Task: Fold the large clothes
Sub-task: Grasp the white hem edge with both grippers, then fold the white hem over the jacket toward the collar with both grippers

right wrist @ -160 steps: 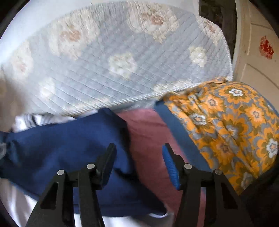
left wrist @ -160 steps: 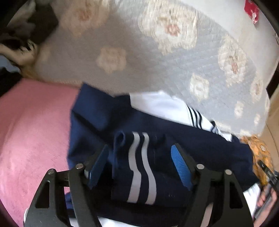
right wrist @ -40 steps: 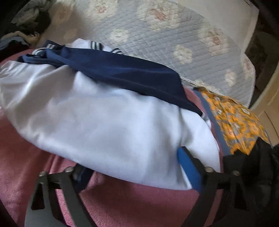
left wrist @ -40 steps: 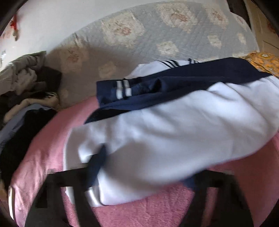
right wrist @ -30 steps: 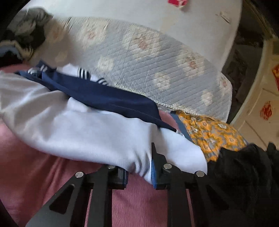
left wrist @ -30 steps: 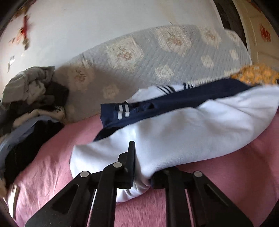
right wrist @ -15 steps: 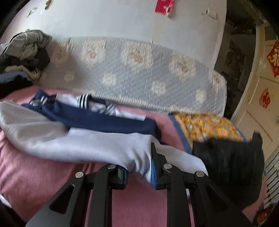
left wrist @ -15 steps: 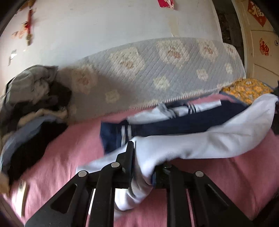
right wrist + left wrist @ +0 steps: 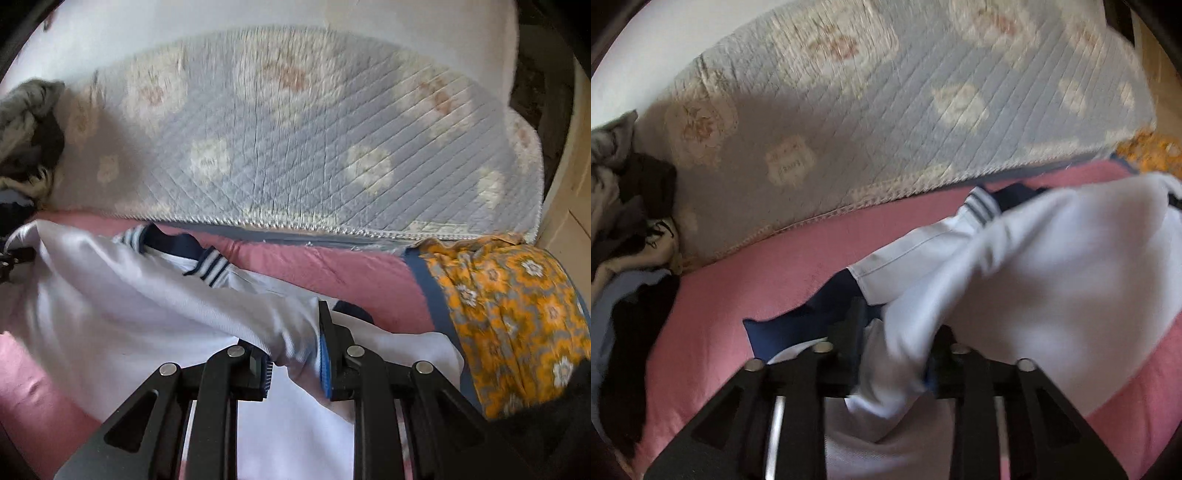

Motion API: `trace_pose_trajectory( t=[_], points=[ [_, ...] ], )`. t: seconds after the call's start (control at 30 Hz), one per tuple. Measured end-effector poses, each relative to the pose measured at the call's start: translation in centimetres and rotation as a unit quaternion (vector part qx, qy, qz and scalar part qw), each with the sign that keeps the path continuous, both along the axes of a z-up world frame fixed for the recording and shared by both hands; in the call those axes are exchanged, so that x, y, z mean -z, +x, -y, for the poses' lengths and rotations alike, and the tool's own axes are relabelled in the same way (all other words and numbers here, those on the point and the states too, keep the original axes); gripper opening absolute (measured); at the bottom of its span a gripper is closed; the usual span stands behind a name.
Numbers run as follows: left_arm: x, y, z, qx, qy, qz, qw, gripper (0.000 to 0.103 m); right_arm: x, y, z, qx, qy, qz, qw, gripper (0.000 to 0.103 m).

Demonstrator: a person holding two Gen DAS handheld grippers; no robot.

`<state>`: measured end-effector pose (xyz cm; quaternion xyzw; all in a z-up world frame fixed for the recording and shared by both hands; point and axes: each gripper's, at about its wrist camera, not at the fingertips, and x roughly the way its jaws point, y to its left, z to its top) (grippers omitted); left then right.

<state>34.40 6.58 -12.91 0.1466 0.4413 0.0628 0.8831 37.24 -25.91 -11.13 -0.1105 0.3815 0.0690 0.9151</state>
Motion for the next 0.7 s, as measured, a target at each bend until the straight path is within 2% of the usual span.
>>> trace_pose_trajectory(
  t=[0.03, 0.13, 0.23, 0.33, 0.4, 0.47, 0.5, 0.53, 0.6, 0.63, 0.67, 0.7],
  points=[
    [0.9, 0.5, 0.2, -0.003, 0.022, -0.007, 0.9997, 0.048, 0.7, 0.6, -0.3, 0.0, -0.007, -0.004, 1.0, 0.021],
    [3.9, 1.1, 0.5, 0.016, 0.068, -0.029, 0.9971, 0.059, 3.1, 1.6, -1.0, 0.004, -0.023, -0.007, 1.0, 0.023],
    [4.5, -0.1, 1.1, 0.032, 0.103, 0.017, 0.994, 0.069, 3.6, 1.3, -0.8, 0.022, 0.0, -0.009, 1.0, 0.024],
    [3.0, -1.2, 1.0, 0.035, 0.091, 0.057, 0.9936, 0.081, 2.6, 0.7, -0.8, 0.003, -0.006, 0.008, 1.0, 0.027],
    [1.3, -3.5, 1.2, 0.057, 0.068, 0.1, 0.9911, 0.086, 1.9, 0.1, 0.1, -0.001, 0.024, 0.021, 0.999, 0.032],
    [0.1, -6.4, 1.5, 0.077, 0.068, 0.158, 0.9822, 0.093, 1.4, -0.5, 1.0, -0.001, 0.066, 0.013, 0.998, 0.05],
    [-0.5, -7.9, 1.7, 0.076, 0.076, 0.192, 0.9756, 0.099, 1.1, -0.9, 1.6, -0.006, 0.093, 0.004, 0.996, 0.055],
    [-1.0, -9.2, 1.9, 0.08, 0.078, 0.223, 0.9685, 0.101, 0.7, -1.3, 1.8, -0.011, 0.103, 0.006, 0.995, 0.061],
    [-1.7, -10.7, 2.2, 0.09, 0.08, 0.264, 0.9569, 0.101, -0.6, -2.6, 2.1, -0.013, 0.101, 0.04, 0.994, 0.062],
    [-2.1, -10.7, 2.2, 0.085, 0.083, 0.274, 0.9543, 0.102, -1.2, -3.2, 2.2, -0.004, 0.092, 0.063, 0.994, 0.067],
    [-2.3, -10.5, 2.2, 0.074, 0.087, 0.275, 0.9545, 0.103, -1.7, -3.8, 2.4, 0.01, 0.082, 0.089, 0.993, 0.08],
    [-2.4, -10.2, 2.1, 0.065, 0.096, 0.265, 0.9573, 0.103, -2.2, -4.4, 2.8, 0.032, 0.074, 0.124, 0.989, 0.086]
  ],
)
